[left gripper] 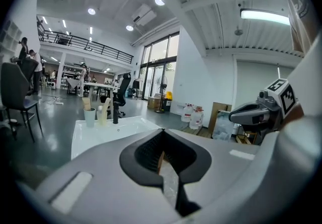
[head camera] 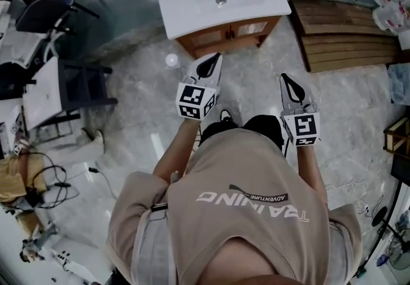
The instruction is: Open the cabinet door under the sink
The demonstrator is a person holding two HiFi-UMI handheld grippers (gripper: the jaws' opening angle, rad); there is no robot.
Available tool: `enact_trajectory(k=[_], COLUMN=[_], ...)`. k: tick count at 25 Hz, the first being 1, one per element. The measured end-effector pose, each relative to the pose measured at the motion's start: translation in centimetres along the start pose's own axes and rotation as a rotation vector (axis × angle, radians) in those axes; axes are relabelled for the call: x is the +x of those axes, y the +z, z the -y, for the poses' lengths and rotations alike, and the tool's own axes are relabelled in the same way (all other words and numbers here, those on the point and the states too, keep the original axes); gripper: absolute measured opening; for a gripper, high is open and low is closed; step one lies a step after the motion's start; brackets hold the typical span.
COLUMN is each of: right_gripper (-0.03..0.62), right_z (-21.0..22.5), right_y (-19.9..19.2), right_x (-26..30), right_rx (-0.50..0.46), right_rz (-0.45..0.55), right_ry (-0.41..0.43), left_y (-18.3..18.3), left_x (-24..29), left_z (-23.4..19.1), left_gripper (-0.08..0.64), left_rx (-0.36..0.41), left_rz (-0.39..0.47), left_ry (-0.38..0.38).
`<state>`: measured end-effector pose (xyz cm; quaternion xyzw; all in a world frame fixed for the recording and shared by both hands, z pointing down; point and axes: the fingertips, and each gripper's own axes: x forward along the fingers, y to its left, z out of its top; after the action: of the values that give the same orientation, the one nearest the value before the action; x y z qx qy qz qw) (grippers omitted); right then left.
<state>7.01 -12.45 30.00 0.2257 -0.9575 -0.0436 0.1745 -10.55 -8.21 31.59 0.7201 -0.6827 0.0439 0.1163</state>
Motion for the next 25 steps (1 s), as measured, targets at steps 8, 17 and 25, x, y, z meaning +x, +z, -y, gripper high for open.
enact_trajectory(k=[8, 17, 25], right_gripper=[0.002, 0.002, 0.002], right_z=[0.7, 7.5, 11.7], right_y=[1.2, -1.9, -4.1], right_x=[3.7, 6.3, 9.0], right_rx=[-0.034, -0.022, 0.001], right_rz=[0.013, 0.021, 0.008], right_ry=[0.103, 0.170, 0.214], left_y=[-0.5, 0.3, 2.7], left_x=[0.2, 5.4, 9.7], left_z=[-2.4, -1.5, -0.7], left_gripper=[0.018, 0.017, 0.018], left_rx=[-0.028, -0.004, 0.044], left_rz=[-0.034, -0.072, -0.063], left_ry=[0.103, 0.193, 0.226])
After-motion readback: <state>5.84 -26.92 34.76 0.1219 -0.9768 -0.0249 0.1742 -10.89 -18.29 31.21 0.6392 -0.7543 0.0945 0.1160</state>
